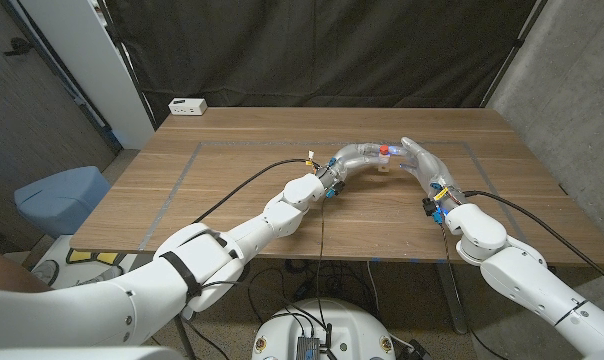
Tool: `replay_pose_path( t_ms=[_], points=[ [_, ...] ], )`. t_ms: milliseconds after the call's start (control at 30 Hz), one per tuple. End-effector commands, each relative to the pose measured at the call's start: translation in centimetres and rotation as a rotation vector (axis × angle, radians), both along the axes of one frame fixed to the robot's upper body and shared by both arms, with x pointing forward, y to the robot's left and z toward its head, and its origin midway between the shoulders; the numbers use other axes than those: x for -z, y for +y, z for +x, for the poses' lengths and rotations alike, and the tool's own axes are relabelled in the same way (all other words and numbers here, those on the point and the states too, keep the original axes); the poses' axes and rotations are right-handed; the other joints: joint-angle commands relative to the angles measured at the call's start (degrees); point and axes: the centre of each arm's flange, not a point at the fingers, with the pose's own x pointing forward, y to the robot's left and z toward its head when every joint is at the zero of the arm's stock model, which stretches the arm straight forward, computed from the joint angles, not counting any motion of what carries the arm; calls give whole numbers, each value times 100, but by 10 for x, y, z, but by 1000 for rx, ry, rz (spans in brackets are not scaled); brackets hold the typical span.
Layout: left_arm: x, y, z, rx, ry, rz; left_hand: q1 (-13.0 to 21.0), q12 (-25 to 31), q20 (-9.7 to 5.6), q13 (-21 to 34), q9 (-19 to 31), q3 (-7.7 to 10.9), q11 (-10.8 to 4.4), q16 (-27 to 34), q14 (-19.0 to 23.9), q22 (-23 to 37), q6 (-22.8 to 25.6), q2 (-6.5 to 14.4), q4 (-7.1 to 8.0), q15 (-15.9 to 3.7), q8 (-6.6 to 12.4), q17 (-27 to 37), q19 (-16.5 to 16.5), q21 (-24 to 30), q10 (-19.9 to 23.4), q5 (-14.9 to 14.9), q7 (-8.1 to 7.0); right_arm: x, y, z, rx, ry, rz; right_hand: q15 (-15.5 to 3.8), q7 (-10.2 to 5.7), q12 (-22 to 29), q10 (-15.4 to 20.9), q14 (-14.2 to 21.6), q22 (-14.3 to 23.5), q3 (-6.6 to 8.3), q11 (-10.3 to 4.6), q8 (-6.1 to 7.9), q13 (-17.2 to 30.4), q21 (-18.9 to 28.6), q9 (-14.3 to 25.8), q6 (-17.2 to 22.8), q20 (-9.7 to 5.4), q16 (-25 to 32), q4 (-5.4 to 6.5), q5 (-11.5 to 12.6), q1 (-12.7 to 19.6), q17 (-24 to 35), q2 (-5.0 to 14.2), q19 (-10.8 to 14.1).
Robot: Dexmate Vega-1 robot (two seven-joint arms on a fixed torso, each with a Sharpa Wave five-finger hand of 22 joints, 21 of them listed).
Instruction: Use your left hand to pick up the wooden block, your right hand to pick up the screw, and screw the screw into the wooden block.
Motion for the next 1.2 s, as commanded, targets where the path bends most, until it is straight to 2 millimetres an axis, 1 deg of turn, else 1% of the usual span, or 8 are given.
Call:
replay_pose_path(
  t_ms=[33,133,367,633,900,1000,1100,1200],
  points=[
    [0,0,2,-4,6,-1,-214,236,12,606,44,265,-57,22,59,11,478,372,200,-498,33,14,30,53,85,34,268,1,1,1,-20,14,-9,10,20,46,79,37,19,52,-37,41,16,20,26,150,42,24,-15,20,27,8,55,37],
    [0,0,2,-3,7,0,-219,238,14,606,44,266,-57,20,61,11,481,370,201,-498,34,11,30,53,88,35,270,1,1,2,-27,12,-19,10,18,67,156,37,19,55,-36,40,16,19,25,172,42,22,-17,20,28,8,54,40],
    [0,0,3,-3,7,2,-230,235,19,606,44,268,-56,19,64,11,478,372,207,-493,32,11,29,52,80,37,266,2,2,2,-40,14,-19,0,18,62,165,37,19,57,-27,37,16,15,25,187,45,19,-18,20,30,8,54,34],
    [0,1,4,-5,10,1,-233,239,18,607,44,274,-55,16,65,12,481,375,207,-499,32,9,30,53,88,40,269,1,4,4,-72,12,-31,-57,-27,-10,44,-77,20,61,-85,-65,17,-14,20,27,38,-26,-23,18,33,9,43,-55],
    [0,2,4,-6,12,1,-229,235,18,603,44,277,-54,17,68,12,488,376,202,-499,33,10,29,52,84,41,273,1,1,3,-54,19,-18,-64,-52,-20,27,-85,20,63,-73,-91,17,-19,18,-4,45,-25,-24,18,35,9,42,-80],
    [-1,2,5,-5,13,1,-232,235,16,603,44,281,-54,17,71,12,482,379,204,-496,30,9,29,53,84,43,271,1,-1,2,-37,12,-14,-46,-44,-4,74,-51,20,66,-32,-88,18,-11,18,25,37,-10,-25,18,37,9,43,-69],
    [-1,1,5,-5,13,3,-228,237,13,605,44,283,-54,13,69,12,489,375,199,-499,33,6,31,54,86,44,274,1,-3,1,-30,7,-10,-40,-15,16,141,-1,20,70,-7,-85,18,7,18,61,15,9,-25,18,39,8,45,-29],
    [-2,0,5,-4,11,6,-228,241,16,606,44,282,-54,14,68,12,487,375,199,-501,32,8,32,54,91,44,274,0,-4,1,-27,7,-2,-40,1,17,170,20,21,76,25,-95,18,48,18,71,-95,15,-26,19,44,8,49,84]
  ],
)
